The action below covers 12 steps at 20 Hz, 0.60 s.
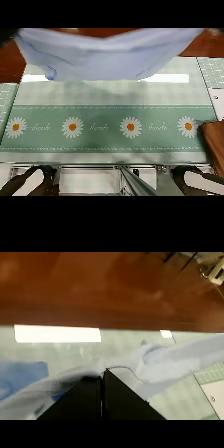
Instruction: Fold the shirts.
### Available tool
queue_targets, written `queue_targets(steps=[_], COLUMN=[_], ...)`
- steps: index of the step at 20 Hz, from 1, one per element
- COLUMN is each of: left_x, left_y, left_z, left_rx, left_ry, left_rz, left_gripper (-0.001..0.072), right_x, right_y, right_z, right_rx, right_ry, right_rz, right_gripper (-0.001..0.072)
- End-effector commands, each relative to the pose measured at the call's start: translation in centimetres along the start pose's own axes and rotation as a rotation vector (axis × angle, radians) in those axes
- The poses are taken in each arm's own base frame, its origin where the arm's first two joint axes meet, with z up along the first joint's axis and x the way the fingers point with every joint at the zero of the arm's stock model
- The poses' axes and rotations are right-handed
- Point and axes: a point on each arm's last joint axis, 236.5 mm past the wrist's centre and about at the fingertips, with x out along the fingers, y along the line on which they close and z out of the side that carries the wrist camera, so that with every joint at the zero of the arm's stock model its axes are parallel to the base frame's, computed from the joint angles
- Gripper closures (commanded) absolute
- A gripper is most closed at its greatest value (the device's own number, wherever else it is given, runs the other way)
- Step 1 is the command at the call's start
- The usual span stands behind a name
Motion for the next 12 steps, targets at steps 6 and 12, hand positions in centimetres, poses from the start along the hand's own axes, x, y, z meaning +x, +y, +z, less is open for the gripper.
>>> queue_targets(steps=[6, 12], left_x=[-16.9, -25.9], left_y=[-10.8, -14.5], left_z=[9.9, 7.4], left_rx=[0.43, 0.544], left_ry=[-0.323, -0.413], left_rz=[0.4, 0.597], left_gripper=[0.0684, 0.0684], right_x=[-19.7, -25.5], right_y=[9.8, 12.1], right_z=[2.3, -2.0], right_rx=[-0.306, -0.34], right_ry=[-0.355, -0.364], right_rz=[-0.211, -0.29], right_gripper=[0.0679, 0.0679])
